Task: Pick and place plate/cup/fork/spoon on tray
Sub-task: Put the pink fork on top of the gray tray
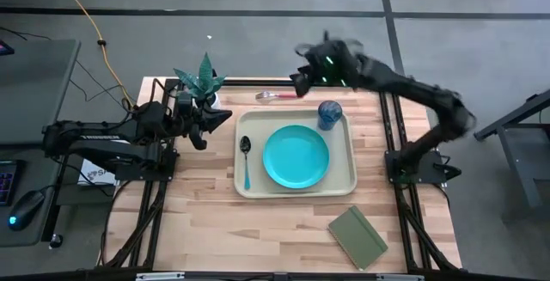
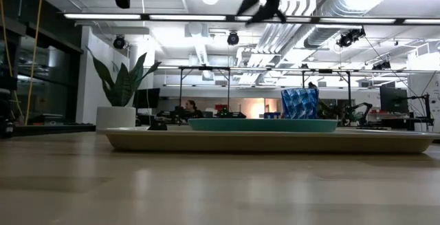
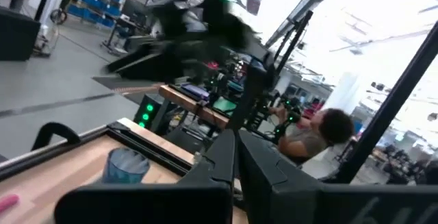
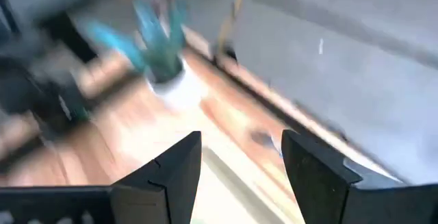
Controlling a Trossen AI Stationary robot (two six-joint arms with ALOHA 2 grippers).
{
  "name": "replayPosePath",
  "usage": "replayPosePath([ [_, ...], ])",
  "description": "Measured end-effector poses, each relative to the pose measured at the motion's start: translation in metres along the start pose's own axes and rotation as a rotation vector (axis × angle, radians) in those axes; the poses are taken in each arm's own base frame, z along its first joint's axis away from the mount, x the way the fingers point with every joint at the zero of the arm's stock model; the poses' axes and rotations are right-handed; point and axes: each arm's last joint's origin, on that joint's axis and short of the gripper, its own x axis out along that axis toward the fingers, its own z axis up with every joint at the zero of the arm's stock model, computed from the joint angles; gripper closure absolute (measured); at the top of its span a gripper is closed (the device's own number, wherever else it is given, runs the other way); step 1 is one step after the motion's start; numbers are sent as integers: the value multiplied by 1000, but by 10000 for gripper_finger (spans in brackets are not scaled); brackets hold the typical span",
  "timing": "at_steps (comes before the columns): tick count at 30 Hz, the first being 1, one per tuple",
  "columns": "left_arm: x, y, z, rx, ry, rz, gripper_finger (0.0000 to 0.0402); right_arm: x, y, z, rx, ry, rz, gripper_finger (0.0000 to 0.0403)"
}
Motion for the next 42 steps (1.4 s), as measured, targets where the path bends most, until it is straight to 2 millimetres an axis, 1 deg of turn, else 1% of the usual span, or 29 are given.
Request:
replayPosePath([
  [2,0,0,0,-31,-1,1,402,30,-24,6,-8,146,25,208],
  [4,0,0,0,-36,-2,5,402,61,-47,6,4,276,54,208],
  [6,0,0,0,-36,-3,6,402,92,-67,0,17,384,55,208],
  [9,0,0,0,-41,-5,10,402,137,-93,-18,23,520,23,208],
  [11,0,0,0,-50,-5,10,402,162,-104,-30,35,580,7,208],
  [13,0,0,0,-60,-7,12,402,181,-112,-41,59,628,-6,208],
  [17,0,1,0,-63,-7,12,402,209,-122,-64,133,699,-70,208],
  [19,0,1,0,-64,-10,19,402,217,-125,-72,148,720,-105,208],
  [22,0,1,0,-64,-16,31,401,222,-126,-78,127,731,-156,208],
  [26,0,1,0,-64,-18,35,401,225,-124,-83,50,750,-184,208],
  [32,0,1,0,-64,-18,35,401,225,-123,-84,-116,763,-189,208],
  [34,0,1,0,-63,-18,35,401,226,-124,-85,-142,761,-188,208],
  [39,0,1,0,-64,-18,35,401,229,-127,-98,-180,821,-160,208],
  [42,0,1,0,-63,-18,35,401,232,-128,-103,-199,845,-146,208],
])
